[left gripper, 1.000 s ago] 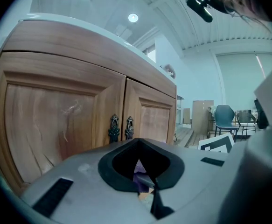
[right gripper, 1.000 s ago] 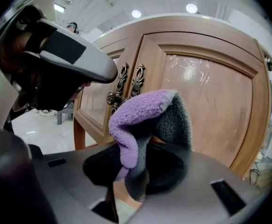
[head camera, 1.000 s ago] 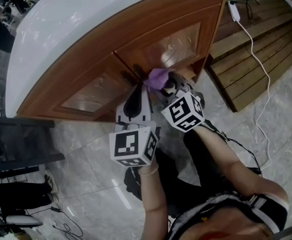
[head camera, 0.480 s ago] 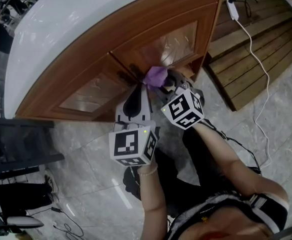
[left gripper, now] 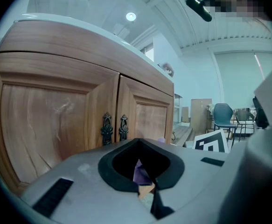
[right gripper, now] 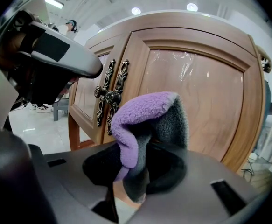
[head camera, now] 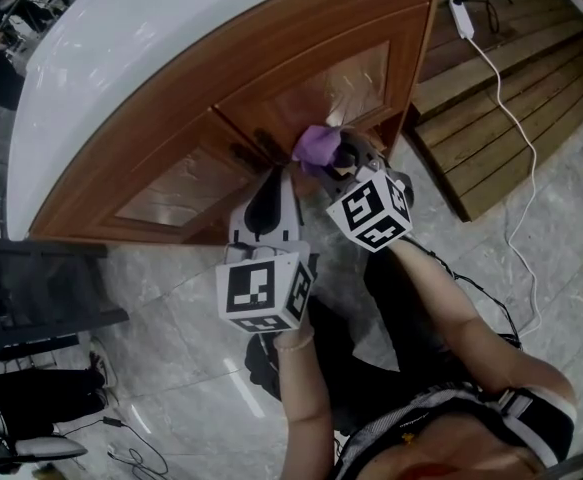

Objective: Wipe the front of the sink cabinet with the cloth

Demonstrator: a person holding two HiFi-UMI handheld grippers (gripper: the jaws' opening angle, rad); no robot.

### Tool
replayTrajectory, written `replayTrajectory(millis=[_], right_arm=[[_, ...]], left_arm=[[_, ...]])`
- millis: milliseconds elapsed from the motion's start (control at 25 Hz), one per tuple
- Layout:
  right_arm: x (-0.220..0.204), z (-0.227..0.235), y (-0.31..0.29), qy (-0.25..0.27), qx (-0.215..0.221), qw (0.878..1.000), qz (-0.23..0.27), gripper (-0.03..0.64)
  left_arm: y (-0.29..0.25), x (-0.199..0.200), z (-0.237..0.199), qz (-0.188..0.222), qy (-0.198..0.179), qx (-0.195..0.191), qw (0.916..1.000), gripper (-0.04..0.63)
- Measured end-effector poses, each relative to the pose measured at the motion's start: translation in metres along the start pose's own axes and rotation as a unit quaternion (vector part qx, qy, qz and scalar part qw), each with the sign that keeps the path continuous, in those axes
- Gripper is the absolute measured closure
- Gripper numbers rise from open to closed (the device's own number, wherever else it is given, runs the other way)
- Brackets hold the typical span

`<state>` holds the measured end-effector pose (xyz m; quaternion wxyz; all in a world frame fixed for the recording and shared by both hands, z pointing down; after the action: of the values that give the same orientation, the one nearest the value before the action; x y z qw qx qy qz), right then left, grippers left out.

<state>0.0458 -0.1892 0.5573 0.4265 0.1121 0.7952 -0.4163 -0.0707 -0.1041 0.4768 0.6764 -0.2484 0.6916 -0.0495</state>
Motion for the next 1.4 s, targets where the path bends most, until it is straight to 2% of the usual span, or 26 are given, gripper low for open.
replayTrajectory(millis=[1400], right_arm=[[-0.040,0.075,0.025,-0.052,-0.084,0.995,-0.028,0.446]], left_arm=[[-0.022,0.000,0.024,-0.013,-0.018,-0.026,0.9994,0.595]])
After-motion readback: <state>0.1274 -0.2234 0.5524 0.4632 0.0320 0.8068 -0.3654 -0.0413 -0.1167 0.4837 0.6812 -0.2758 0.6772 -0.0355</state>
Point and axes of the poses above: the fingertips, and each gripper's own axes: y backward along the fingers, z to its right, x out of its top, the point moved 9 cm from there along y, backward along the fingers, and after that the axes turned 14 degrees about -z, right-handed, at the moved point
